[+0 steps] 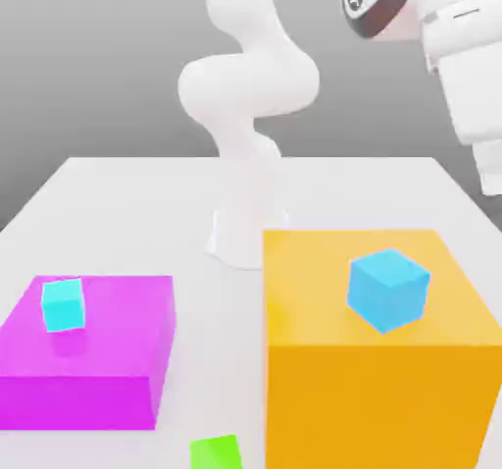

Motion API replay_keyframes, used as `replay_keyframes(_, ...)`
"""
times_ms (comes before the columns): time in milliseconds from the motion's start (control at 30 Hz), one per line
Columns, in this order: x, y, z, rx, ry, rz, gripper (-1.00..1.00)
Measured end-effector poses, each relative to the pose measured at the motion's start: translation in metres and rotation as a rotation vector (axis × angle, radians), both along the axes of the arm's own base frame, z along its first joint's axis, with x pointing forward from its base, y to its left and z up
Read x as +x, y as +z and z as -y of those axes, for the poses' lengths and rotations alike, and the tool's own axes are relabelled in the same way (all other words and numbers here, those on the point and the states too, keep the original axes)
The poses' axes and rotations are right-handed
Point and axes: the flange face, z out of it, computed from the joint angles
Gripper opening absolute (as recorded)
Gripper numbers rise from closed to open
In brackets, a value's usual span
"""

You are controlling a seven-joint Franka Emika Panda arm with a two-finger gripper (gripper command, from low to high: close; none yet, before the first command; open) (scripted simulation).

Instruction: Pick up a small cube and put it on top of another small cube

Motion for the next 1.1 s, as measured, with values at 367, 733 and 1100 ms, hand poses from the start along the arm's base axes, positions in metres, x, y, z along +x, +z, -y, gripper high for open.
replay_keyframes(367,-0.117,-0.173,-0.052,-0.287,0.786,-0.190,0.00)
replay_keyframes(733,-0.133,-0.253,-0.047,-0.307,0.840,-0.232,-1.00)
replay_keyframes(1100,-0.129,-0.196,-0.048,-0.305,0.830,-0.232,-1.00)
